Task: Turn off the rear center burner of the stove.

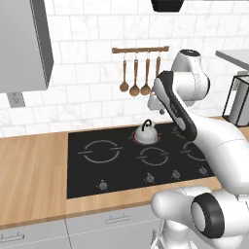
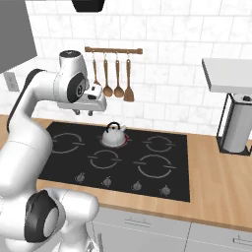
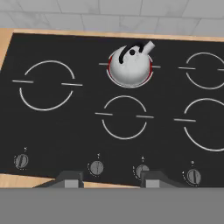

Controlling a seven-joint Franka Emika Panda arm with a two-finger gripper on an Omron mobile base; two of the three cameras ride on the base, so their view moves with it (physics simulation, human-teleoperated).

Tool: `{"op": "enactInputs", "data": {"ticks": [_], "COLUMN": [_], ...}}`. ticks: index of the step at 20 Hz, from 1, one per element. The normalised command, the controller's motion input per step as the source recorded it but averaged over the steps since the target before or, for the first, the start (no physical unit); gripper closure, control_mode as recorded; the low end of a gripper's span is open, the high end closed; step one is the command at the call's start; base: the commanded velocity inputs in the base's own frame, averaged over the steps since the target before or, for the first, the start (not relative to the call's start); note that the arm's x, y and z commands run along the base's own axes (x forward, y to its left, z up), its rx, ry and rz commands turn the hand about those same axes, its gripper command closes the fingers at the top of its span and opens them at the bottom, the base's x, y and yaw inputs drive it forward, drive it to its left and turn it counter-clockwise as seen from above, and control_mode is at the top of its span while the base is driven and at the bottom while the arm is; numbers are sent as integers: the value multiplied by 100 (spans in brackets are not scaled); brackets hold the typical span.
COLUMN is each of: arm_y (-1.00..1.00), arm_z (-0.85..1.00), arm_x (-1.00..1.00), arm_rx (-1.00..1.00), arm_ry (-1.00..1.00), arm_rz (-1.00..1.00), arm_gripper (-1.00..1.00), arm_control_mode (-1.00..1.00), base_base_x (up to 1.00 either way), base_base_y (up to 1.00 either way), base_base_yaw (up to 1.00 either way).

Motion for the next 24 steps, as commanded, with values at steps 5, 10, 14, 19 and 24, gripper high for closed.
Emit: {"op": "enactInputs", "data": {"ticks": [5,10,14,19,24], "arm_y": [-4,-18,-25,-28,-20], "arm_z": [0,-5,-12,-10,-9], "arm_x": [-13,-20,-22,-21,-20], "arm_rx": [0,0,0,0,0], "arm_ry": [0,0,0,0,0], "arm_rz": [0,-3,-3,-3,-3], "arm_gripper": [-100,-100,-100,-100,-100], "arm_control_mode": [-100,-100,-100,-100,-100], "base_base_x": [0,0,0,0,0], "base_base_y": [0,0,0,0,0], "base_base_yaw": [0,0,0,0,0]}}
